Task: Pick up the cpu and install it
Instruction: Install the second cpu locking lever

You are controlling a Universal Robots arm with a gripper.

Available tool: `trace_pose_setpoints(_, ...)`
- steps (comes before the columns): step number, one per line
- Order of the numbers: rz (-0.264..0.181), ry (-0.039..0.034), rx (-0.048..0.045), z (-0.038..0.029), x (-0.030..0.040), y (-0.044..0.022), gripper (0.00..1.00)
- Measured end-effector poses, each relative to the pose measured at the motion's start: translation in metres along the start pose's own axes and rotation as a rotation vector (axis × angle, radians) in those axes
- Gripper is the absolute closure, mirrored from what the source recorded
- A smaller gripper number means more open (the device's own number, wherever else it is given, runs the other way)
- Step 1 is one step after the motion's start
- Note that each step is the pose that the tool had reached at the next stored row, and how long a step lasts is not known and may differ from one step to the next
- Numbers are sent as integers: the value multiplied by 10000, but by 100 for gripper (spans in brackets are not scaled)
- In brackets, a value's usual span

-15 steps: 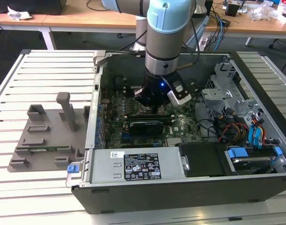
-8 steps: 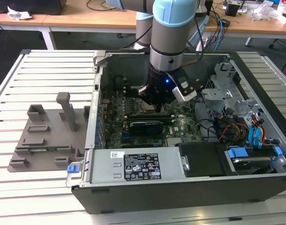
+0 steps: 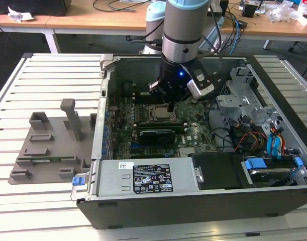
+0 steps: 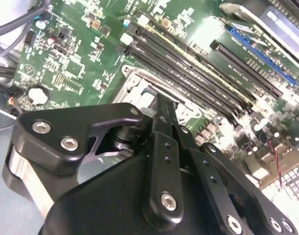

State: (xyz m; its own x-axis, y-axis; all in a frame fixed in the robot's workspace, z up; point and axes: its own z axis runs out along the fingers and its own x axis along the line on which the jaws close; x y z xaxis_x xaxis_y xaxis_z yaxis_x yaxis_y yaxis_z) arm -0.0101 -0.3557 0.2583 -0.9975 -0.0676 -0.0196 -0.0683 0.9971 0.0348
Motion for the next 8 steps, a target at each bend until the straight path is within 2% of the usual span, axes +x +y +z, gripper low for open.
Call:
trace_pose_setpoints(1,-1,0,0,-24,-2,6,89)
trace_pose_setpoints(6,0,2,21,-302,-9,50,89)
trace_pose_setpoints(7,0,2,21,-339,-10,52,89)
trace_pose_setpoints(8,0,1,19,-339,-10,52,89)
